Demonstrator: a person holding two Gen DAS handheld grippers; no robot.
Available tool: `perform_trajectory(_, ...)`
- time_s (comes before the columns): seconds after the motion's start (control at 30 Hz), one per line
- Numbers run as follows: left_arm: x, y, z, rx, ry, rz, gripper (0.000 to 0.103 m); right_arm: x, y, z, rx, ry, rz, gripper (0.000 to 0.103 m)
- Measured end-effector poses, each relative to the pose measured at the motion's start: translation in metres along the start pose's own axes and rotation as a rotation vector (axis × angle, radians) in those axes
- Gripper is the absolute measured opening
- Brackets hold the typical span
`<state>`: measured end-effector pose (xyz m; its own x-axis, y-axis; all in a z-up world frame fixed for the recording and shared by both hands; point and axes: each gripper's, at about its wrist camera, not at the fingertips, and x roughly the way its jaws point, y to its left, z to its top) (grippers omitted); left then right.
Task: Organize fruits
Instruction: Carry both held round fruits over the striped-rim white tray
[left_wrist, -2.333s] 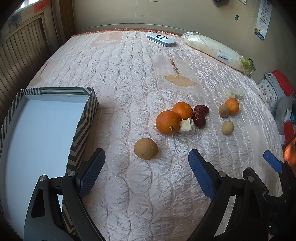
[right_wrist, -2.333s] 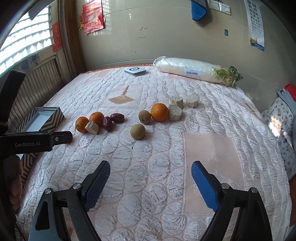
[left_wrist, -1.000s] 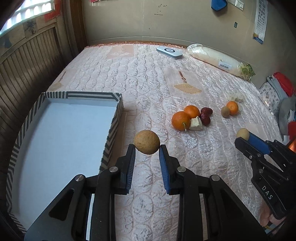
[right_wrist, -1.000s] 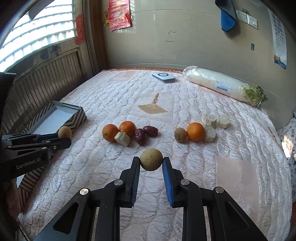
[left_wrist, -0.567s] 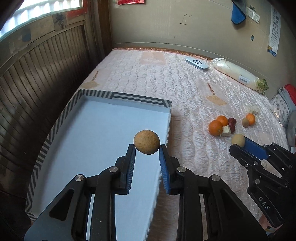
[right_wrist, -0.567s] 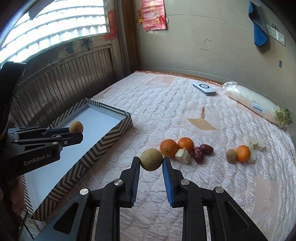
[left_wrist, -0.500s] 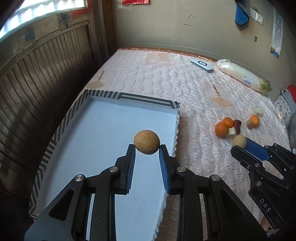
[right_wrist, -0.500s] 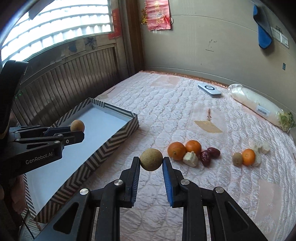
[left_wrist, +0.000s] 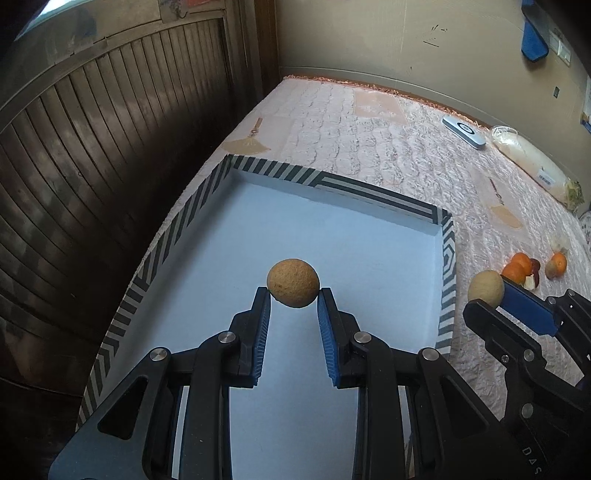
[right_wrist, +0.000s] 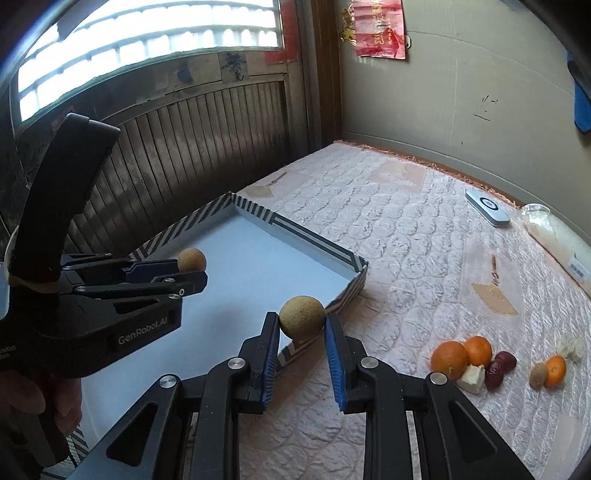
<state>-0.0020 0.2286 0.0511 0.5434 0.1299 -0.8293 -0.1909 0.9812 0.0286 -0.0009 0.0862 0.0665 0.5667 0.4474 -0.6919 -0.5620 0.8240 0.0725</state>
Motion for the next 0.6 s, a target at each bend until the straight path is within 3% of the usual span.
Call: perform_trajectory(0.6,0.028,0.015,0.009,-0.046,0.04,0.012,0.025,0.055,0.02,0.019,-0.055,0.088,0.044,0.024)
